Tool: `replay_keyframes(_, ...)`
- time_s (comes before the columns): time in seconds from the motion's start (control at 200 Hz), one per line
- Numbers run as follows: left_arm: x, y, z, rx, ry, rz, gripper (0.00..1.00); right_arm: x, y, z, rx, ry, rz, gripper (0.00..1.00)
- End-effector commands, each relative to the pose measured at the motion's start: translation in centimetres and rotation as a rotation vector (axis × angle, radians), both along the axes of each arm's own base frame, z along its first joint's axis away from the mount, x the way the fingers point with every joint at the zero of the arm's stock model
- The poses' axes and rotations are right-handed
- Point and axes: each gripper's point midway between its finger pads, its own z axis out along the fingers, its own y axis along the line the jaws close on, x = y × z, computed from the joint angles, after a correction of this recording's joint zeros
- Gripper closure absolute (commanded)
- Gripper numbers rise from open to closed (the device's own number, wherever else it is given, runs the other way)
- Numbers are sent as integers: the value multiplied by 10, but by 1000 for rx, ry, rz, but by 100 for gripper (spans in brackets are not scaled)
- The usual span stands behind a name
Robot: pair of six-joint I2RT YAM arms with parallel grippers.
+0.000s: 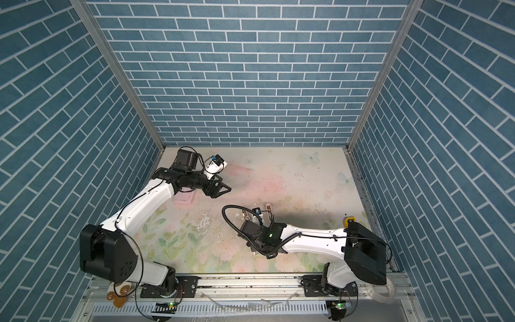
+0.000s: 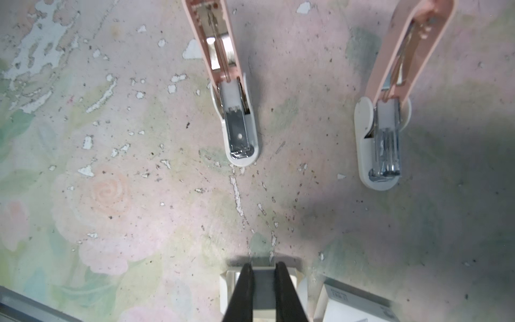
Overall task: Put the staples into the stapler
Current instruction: 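Lift the staple strip out of the box with the right gripper, then carry the staple strip over the open pink stapler nearer the right arm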
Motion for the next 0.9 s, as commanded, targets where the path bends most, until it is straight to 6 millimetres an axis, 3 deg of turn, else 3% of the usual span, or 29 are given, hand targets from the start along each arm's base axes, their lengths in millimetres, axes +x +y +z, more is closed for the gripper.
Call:
replay_keyframes(0.0,-2,-1,12,10,-25,-19,18,20,-5,9,12,-74,6,95)
replay_keyframes(0.335,1,-1,16,26,-20,-33,18,56,-12,22,85,-130,21,95)
replay_keyframes(0.89,15,-4,22,36,6,-31,18,79,-42,19,137,-218,26,95)
